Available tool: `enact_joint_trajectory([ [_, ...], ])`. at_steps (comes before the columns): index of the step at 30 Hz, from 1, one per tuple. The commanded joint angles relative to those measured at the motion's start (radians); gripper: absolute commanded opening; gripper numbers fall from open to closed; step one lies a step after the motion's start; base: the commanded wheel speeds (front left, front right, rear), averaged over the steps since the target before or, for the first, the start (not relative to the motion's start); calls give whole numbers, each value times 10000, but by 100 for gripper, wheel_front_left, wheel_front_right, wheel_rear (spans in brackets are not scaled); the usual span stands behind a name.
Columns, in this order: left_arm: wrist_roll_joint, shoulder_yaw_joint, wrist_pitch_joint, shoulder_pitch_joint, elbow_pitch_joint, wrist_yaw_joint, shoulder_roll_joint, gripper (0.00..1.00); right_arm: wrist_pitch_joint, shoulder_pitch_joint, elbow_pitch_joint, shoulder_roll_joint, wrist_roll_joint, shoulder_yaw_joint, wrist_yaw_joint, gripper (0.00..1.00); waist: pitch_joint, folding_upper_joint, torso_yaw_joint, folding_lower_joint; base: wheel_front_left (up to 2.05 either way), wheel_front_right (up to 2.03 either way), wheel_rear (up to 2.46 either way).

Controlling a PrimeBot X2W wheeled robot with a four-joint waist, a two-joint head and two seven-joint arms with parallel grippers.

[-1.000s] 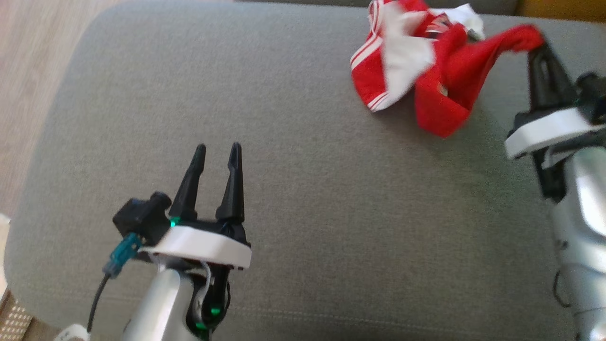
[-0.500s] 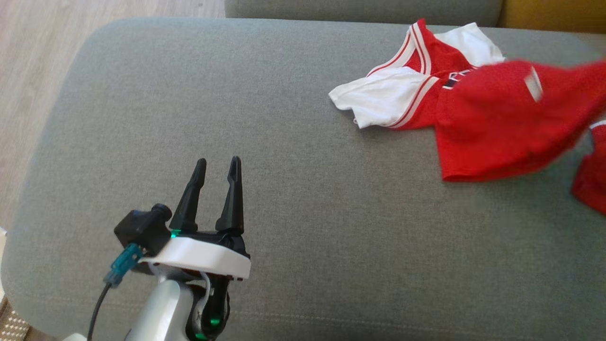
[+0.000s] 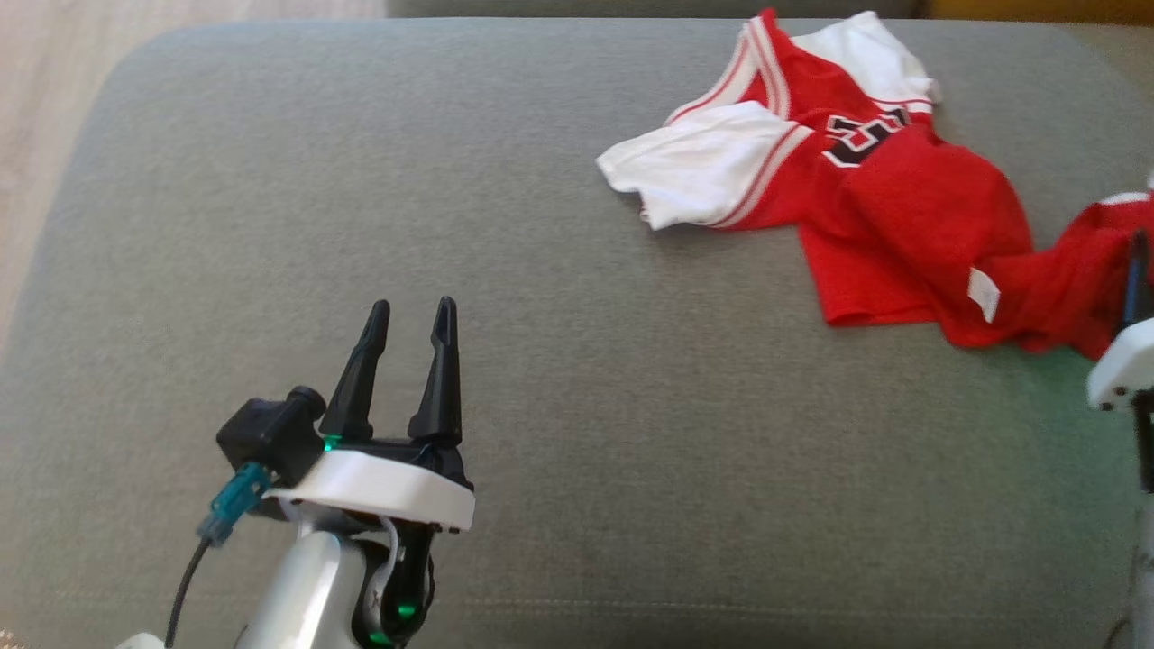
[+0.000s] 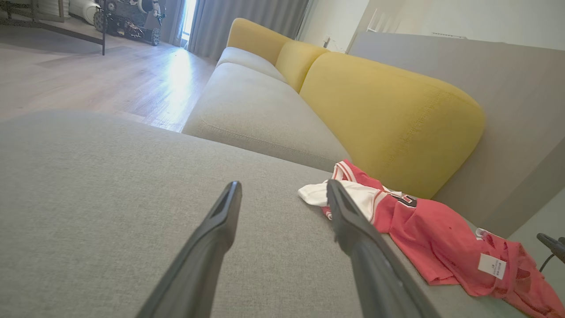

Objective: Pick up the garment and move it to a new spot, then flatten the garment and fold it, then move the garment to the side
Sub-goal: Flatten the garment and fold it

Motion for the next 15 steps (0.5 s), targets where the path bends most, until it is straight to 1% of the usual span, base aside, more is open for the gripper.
enact_joint_trajectory([
  [1,74,407,-51,-484,-273,-42,72,100,-171,48,-451,-12,-55,216,-7,100,-43,-1,-239,0,0,0,0],
  [5,151,513,-51,-510,-269,-83,72,100,-539,208,-911,418,26,434,-7,100,-128,-1,-737,0,0,0,0],
  [10,217,643,-51,-540,-271,-148,72,100,-1076,724,-1762,950,581,1137,-7,100,-223,-1,-1274,0,0,0,0],
  [14,221,614,-51,-509,-285,-186,72,100,-1361,1492,-2275,1259,1056,1742,-7,100,-280,-1,-1499,0,0,0,0],
  [15,221,614,-51,-509,-285,-186,72,100,-1361,1492,-2275,1259,1056,1742,-7,100,-280,-1,-1499,0,0,0,0],
])
